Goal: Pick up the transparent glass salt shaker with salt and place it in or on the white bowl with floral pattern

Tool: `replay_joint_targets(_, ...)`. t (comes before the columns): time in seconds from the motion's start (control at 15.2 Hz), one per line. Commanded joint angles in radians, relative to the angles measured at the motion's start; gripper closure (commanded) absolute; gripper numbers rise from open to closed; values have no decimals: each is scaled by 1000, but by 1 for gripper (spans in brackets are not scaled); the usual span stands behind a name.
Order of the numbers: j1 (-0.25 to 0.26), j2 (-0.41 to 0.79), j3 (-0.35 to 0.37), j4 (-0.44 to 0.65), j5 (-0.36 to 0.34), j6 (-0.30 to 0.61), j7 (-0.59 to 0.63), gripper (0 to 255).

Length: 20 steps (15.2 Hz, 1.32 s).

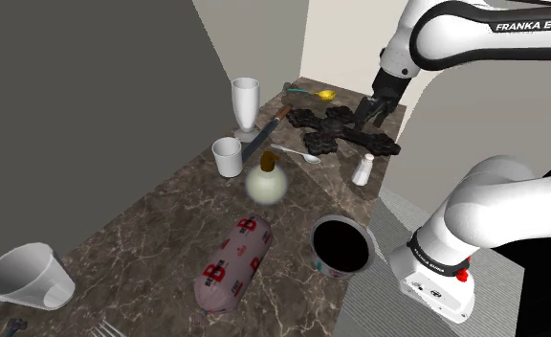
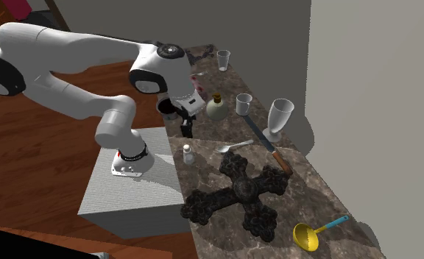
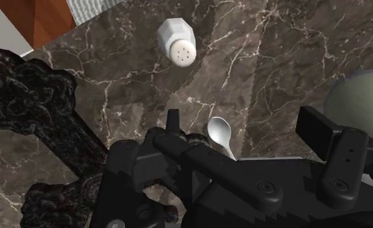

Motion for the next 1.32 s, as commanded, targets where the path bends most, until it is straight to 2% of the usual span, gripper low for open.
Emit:
replay_joint_targets(0.0, -23, -8, -18, -59, -19, 33, -9, 0)
replay_joint_targets(0.33, -80, -8, -61, -170, -67, 105, -33, 0)
replay_joint_targets(0.79, -79, 50, -72, -246, -75, 240, -34, 0)
replay_joint_targets(1.25, -79, 50, -72, -246, -75, 240, -34, 0)
